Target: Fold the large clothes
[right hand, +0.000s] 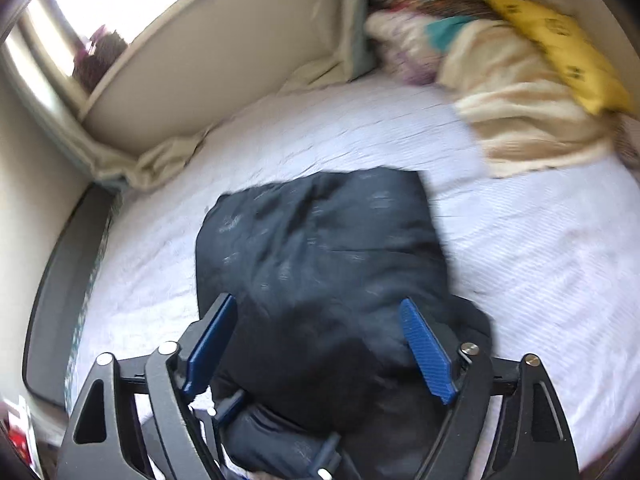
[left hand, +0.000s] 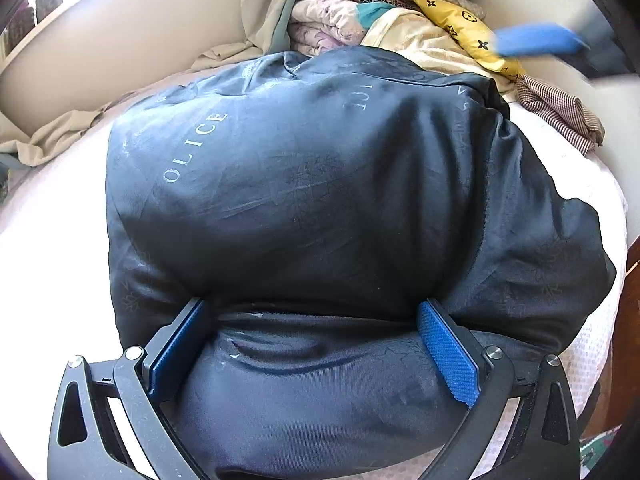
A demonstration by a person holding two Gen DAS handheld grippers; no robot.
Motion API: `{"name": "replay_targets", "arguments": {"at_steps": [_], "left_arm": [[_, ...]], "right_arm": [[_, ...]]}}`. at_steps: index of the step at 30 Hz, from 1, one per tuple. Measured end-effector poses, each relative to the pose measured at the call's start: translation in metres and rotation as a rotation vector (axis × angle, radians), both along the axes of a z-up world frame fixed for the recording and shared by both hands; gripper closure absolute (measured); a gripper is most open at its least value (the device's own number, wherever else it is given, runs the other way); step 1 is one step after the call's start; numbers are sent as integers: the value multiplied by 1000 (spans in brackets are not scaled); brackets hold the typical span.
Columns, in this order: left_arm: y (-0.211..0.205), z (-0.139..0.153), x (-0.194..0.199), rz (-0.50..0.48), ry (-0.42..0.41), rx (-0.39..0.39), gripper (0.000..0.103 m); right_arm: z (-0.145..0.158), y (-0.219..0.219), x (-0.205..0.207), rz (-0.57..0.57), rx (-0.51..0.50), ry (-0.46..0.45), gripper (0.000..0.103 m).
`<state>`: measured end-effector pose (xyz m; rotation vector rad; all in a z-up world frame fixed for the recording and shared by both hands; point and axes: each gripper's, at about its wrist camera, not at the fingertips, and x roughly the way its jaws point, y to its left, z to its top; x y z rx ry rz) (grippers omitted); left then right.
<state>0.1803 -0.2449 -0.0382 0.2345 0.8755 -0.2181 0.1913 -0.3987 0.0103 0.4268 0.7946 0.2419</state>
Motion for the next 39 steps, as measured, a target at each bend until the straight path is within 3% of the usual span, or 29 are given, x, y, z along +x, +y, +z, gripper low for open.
{"name": "replay_targets", "arguments": {"at_steps": [5,8,10,18,21,26,31,34,39], "left_arm": [[2,1,8,3,18,-16,0],[2,3,9,1,25,-16,0],[1,3,9,1,30,-13,0],[1,5,15,7,50,-10,0],[3,15,14,-14,73,-30,0],[36,52,10,-73,107,-160,1],[106,84,27,9,108,-379,1],[139,73,47,73,189,-479,1],[161,40,64,129,303,-612,1]], "right_arm": [[-28,-51,-26,-150,-12,32,12],[-64,-67,-14,-92,121,162,12],[-83,-69,-3,-61,154,225,12],[-127,-78,23,6,271,330,8],[-141,-75,33,14,275,353,14],[-147,-74,39,15,271,344,29],[-150,-73,42,11,270,347,32],[-150,-73,41,10,269,347,32],[-149,-72,41,11,270,347,31]]}}
